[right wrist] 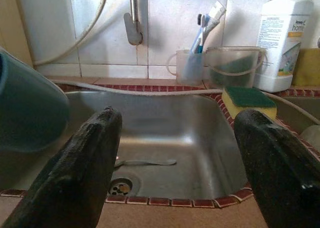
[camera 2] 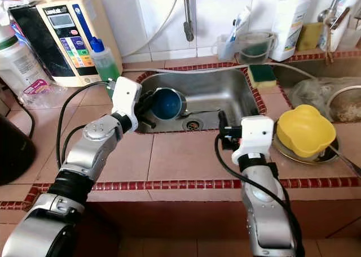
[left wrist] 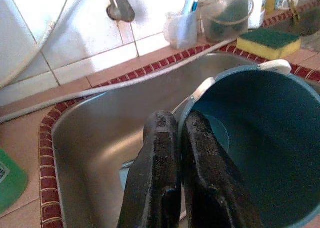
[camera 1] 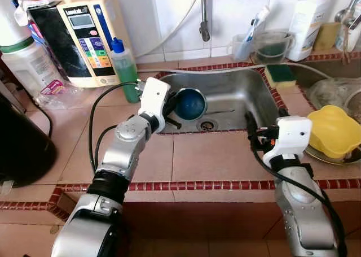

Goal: Kitchen organization

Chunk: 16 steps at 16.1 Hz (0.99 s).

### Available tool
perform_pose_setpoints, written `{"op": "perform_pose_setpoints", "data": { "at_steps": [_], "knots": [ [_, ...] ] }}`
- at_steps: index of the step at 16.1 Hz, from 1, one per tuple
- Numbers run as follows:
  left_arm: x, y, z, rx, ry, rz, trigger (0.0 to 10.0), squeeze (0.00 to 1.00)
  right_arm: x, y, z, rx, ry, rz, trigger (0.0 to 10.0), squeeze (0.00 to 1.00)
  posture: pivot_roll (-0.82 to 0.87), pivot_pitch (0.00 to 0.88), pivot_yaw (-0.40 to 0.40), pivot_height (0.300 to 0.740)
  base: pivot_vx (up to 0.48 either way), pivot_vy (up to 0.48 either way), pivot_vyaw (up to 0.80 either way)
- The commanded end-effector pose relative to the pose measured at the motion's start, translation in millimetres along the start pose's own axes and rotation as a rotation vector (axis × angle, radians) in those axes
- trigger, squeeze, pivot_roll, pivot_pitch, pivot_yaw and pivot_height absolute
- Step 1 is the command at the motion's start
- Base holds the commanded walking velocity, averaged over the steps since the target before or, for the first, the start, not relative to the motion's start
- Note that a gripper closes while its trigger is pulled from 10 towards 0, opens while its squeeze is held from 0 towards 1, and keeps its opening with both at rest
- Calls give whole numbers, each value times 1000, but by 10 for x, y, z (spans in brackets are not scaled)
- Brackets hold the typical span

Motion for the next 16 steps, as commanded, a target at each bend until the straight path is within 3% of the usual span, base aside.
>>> {"op": "perform_pose_setpoints", "data": {
  "at_steps": [1,9,16],
  "knots": [
    [51,30,61,3,34,13,10000,0,42,-20,73,16,3,-8,10000,0,-263,72,186,740,0,0,0],
    [85,201,140,34,72,90,10000,0,52,-276,227,56,98,111,10000,0,-261,187,203,740,0,0,0],
    [150,302,139,18,122,114,10000,0,-3,-655,548,204,212,259,10000,0,-266,262,230,740,0,0,0]
  ]
}}
Point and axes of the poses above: a point about 5 cm out from each wrist's last joint towards the gripper, its own y axis pointing out of the wrist towards the gripper, its own x axis along the axis of the wrist's last joint, z = x × y, the point moved 2 cm from there along y, pointing out of the wrist towards the gripper, and after that the axes turned 6 degrees about y, right-handed, at the moved point
